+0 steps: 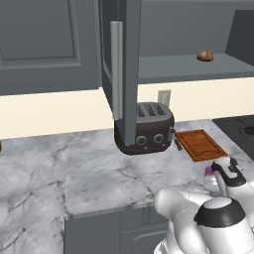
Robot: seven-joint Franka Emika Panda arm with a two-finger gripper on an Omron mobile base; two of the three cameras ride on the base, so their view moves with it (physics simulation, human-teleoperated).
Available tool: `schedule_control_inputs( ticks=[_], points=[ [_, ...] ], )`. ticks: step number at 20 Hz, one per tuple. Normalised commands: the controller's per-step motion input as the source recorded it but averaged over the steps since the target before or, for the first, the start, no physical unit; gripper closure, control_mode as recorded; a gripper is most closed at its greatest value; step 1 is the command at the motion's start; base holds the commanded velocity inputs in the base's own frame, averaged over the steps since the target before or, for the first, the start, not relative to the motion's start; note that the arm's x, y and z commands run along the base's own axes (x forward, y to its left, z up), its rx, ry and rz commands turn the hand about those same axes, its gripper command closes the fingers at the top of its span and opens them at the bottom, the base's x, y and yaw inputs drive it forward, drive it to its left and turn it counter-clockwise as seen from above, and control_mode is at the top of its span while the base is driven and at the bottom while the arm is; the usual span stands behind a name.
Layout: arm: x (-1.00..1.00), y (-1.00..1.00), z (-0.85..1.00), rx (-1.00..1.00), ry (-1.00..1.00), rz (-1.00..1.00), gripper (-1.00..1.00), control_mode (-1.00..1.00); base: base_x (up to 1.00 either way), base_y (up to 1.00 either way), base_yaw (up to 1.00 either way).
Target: Pick the bread, place it on the cutting board, pick the jam, place it on the counter, and close the cabinet.
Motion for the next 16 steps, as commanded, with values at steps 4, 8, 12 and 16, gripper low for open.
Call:
schedule_control_inputs(
  ticks=[4, 8, 12, 16],
  points=[
    [0.0, 0.0, 0.18, 0.0, 0.0, 0.0, -1.0, -1.0, 0.0, 0.0, 0.0],
    [0.0, 0.0, 0.28, 0.0, 0.0, -0.03, -1.0, -1.0, 0.0, 0.0, 0.0],
    [0.0, 0.0, 0.37, 0.0, 0.0, -0.01, -1.0, -1.0, 0.0, 0.0, 0.0],
    [0.0, 0.0, 0.36, 0.0, 0.0, 0.0, -1.0, -1.0, 0.0, 0.0, 0.0]
  ],
)
